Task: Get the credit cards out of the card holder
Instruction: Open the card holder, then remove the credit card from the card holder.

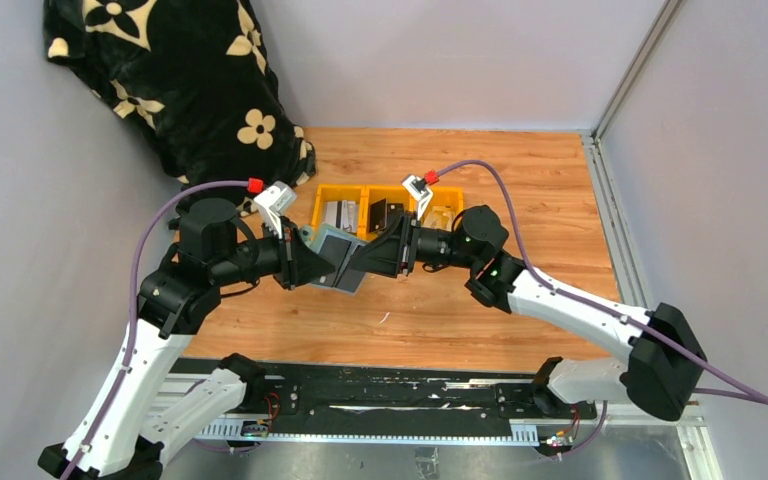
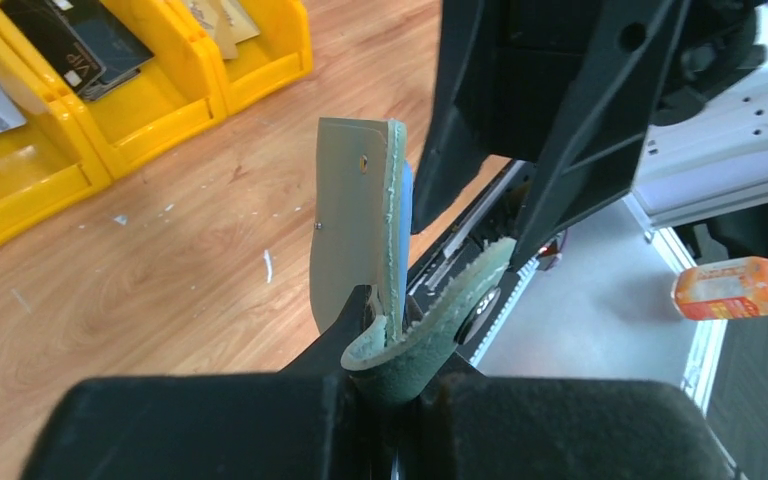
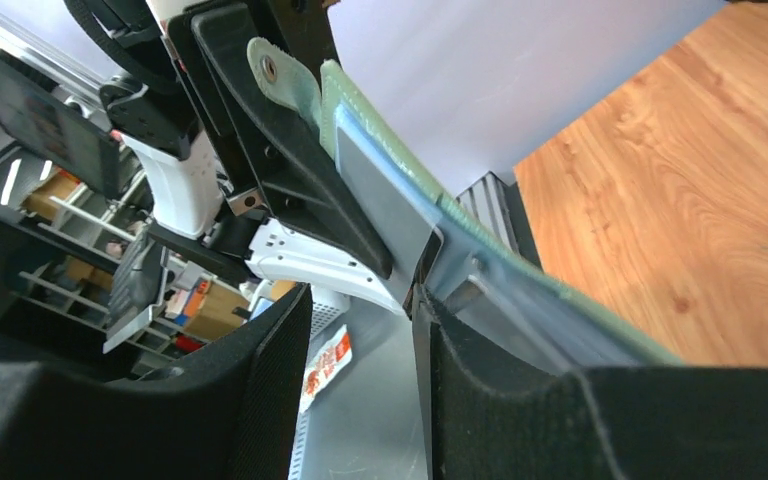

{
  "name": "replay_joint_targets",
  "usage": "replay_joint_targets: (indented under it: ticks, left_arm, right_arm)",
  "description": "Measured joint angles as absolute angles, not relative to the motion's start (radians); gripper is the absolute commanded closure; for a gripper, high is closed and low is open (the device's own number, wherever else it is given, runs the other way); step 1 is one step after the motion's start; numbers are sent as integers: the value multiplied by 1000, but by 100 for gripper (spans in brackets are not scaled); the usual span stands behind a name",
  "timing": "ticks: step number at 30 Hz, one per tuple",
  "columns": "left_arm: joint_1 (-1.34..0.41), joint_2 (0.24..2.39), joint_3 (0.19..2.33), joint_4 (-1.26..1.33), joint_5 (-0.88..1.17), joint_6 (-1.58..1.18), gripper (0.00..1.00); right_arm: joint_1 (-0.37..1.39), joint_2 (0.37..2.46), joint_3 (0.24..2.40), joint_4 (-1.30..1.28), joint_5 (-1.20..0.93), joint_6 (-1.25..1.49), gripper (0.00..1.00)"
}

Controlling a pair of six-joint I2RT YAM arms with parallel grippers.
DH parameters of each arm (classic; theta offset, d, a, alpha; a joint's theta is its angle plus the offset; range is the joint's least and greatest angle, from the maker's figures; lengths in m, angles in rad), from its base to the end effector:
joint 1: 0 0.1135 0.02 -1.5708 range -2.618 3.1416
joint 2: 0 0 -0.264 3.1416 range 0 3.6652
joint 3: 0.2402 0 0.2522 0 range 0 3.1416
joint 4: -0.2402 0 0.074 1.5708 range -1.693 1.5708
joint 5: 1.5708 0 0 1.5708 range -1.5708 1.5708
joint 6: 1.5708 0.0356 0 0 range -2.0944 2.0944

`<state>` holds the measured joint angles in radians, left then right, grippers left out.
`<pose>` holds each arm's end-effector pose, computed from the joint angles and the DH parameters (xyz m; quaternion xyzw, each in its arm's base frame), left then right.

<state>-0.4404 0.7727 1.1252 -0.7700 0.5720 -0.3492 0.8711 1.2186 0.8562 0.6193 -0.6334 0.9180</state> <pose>0.1140 -0.0751 0.3965 0.1903 0.7964 -0.4195 0.3919 0.1633 0.2267 0.3566 -0.2329 0.5860 0.7059 0.3226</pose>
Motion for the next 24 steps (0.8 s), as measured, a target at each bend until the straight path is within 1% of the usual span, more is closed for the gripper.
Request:
replay_joint_targets:
  ticks: [4,10,24]
  left_arm:
    - [-439,773,1126,-757,613,-381,100]
    - [-428,776,1130,-756,651,-407,100]
    - [-421,780,1169,-754,689,-435,100]
  right_arm:
    - [872,1280,856,751,-664,995,56]
    - [878,1328,856,855,-701,1053,58]
    - [883,1303,856,853,-714,1046,59]
